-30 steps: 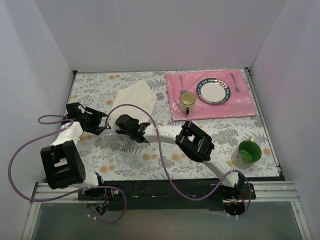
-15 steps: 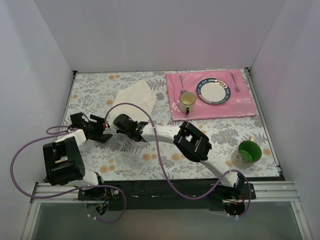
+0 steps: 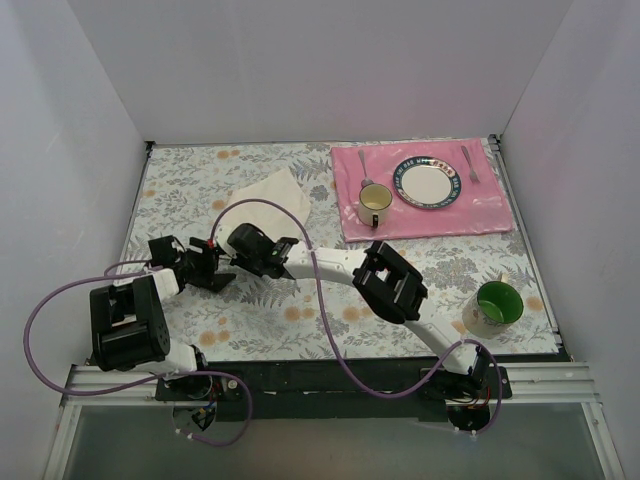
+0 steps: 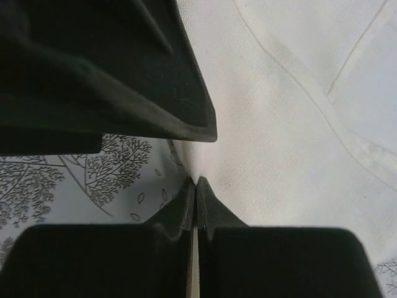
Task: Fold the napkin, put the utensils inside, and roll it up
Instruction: Roll the napkin with the utensil
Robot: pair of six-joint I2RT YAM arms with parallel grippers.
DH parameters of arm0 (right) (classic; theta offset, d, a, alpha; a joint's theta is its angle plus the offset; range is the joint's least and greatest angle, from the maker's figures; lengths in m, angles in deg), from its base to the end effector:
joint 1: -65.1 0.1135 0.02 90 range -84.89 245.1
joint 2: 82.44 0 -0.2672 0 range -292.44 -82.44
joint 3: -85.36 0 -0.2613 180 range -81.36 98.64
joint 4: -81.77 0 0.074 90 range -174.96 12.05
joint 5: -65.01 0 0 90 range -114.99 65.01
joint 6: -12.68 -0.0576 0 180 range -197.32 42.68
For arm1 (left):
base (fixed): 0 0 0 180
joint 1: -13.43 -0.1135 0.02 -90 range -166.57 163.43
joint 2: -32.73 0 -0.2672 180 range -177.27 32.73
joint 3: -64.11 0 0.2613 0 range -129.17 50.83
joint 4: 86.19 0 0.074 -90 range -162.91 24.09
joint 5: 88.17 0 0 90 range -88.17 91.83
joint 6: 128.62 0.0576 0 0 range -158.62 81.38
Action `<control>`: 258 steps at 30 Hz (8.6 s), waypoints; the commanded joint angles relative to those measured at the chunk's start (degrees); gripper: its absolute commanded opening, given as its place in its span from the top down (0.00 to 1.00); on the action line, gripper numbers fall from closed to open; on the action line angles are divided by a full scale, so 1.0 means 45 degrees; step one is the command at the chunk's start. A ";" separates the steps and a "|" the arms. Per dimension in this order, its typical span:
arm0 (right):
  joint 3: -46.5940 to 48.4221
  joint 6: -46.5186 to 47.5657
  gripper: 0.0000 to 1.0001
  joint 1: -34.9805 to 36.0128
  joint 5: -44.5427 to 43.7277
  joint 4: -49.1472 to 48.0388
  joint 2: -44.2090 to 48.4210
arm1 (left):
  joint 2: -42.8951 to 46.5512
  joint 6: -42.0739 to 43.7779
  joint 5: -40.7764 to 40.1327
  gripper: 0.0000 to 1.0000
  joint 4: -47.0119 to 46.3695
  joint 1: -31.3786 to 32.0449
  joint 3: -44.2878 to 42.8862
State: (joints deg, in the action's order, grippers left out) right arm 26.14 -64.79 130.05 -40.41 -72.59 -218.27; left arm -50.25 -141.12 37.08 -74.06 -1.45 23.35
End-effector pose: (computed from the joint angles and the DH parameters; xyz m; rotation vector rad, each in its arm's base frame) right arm 0.2519 0.5028 0.1474 -1.3004 1.8445 0.1830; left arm 0.2515 0.0324 0.1048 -2.2681 1.7180 -1.2790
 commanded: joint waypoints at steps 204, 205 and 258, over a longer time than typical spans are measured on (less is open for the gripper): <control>0.0487 -0.1750 0.46 -0.3494 0.4854 0.2430 0.1063 | -0.5017 0.2797 -0.3984 1.00 0.4005 0.2114 -0.5357; 0.0311 -0.1770 0.50 -0.3495 0.4794 0.2313 0.1199 | -0.5036 0.2836 -0.4004 1.00 0.4044 0.2114 -0.5396; -0.1017 -0.2238 0.89 -0.3241 0.4813 0.1434 0.0067 | -0.3595 0.5120 -0.3728 0.84 0.5000 0.2212 -0.7212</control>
State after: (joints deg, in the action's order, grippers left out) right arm 26.12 -75.41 115.36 -16.76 -68.64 -217.36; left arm -72.22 -122.87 27.33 -55.74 8.50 -7.45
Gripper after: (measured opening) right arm 0.115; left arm 0.086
